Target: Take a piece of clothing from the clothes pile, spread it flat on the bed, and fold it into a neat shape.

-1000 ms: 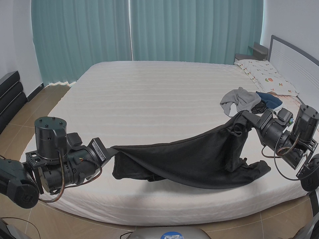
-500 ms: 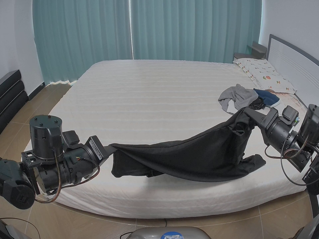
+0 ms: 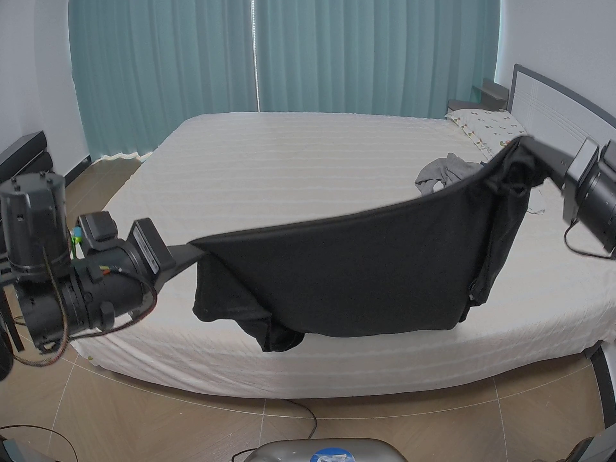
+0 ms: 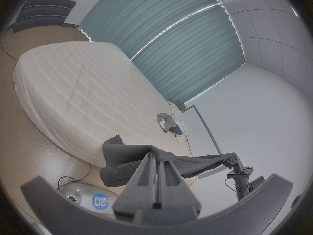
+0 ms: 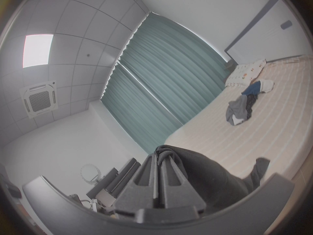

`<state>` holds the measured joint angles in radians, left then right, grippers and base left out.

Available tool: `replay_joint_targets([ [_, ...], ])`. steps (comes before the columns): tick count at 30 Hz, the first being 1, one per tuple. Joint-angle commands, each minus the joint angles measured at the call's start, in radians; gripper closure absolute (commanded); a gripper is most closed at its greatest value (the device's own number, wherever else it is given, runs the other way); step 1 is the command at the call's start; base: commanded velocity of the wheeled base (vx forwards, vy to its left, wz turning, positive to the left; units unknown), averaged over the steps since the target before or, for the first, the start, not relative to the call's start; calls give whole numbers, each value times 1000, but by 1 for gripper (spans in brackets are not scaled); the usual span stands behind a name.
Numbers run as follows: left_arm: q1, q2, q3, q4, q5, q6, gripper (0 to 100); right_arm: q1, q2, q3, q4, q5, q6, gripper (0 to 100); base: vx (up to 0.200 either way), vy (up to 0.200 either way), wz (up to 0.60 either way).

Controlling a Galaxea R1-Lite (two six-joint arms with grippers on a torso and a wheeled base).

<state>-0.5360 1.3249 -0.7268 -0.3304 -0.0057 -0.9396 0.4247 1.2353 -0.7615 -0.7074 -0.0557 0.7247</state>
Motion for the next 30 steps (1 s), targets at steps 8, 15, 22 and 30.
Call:
replay_joint_targets([
  [8,172,158,-467,281,-16,16,100,-211,262,-627,289,-22,-4,100,0,0,0],
  [15,214,352,-576,274,-17,12,100,-208,472,-682,223,-32,-10,100,143,0,0],
  [22,218,470,-672,274,-17,12,100,-208,596,-679,85,-62,-39,100,200,0,0],
  [30,220,632,-776,272,-16,12,100,-205,701,-667,16,-65,-76,100,200,0,0],
])
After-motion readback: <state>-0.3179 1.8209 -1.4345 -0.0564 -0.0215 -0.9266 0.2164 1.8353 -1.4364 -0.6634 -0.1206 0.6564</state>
